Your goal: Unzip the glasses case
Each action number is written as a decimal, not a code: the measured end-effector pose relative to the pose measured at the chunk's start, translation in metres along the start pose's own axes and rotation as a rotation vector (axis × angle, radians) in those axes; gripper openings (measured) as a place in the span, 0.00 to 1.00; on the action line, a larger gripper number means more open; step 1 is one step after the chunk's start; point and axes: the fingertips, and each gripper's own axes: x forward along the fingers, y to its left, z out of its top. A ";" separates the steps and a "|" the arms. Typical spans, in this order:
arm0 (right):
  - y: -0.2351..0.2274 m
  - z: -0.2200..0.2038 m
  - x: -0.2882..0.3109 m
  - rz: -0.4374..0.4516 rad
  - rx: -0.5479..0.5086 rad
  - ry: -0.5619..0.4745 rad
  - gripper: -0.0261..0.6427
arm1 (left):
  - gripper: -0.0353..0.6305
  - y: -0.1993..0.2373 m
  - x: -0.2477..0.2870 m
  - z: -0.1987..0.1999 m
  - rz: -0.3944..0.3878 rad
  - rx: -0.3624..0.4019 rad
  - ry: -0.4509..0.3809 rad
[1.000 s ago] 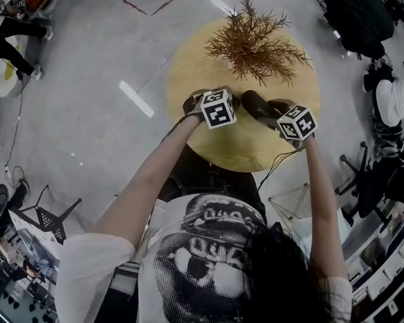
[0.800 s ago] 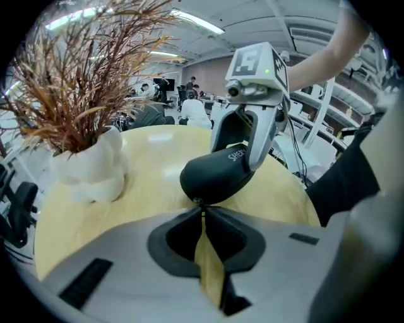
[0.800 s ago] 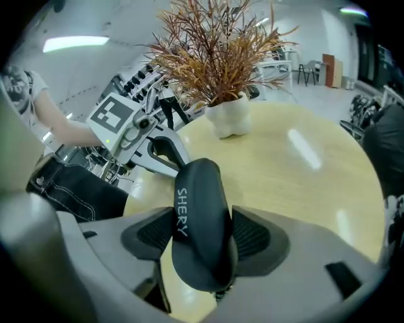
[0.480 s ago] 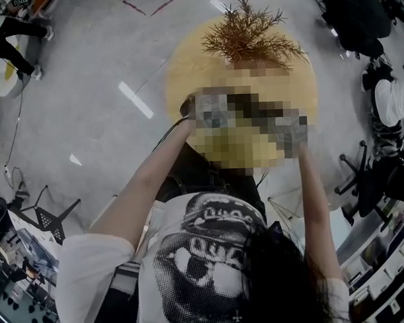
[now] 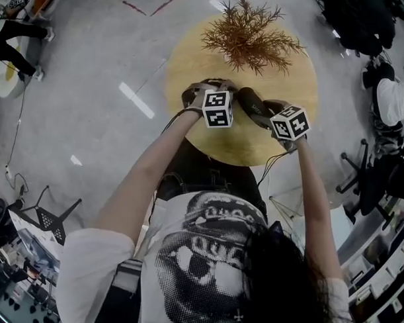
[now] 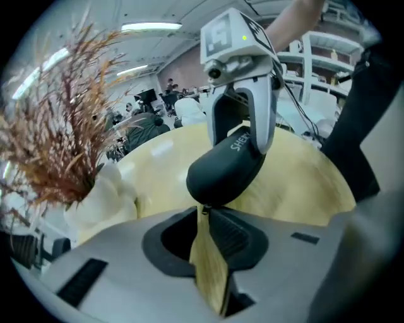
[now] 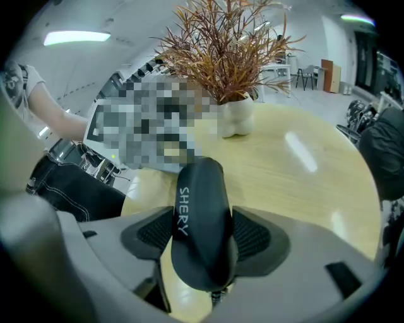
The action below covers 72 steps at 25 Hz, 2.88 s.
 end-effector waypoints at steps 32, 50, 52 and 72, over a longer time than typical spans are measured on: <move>-0.004 0.018 0.004 -0.140 0.569 -0.286 0.47 | 0.07 -0.071 -0.015 0.019 -0.142 -0.212 -0.112; -0.013 0.040 0.015 -0.053 0.946 -0.384 0.46 | 0.07 -0.098 -0.017 0.027 -0.078 -0.390 -0.185; -0.012 0.042 0.016 -0.036 1.007 -0.405 0.46 | 0.07 -0.096 -0.019 0.025 -0.061 -0.417 -0.192; 0.002 0.027 0.015 -0.005 0.504 -0.156 0.46 | 0.08 -0.091 -0.043 -0.004 0.124 -0.632 -0.124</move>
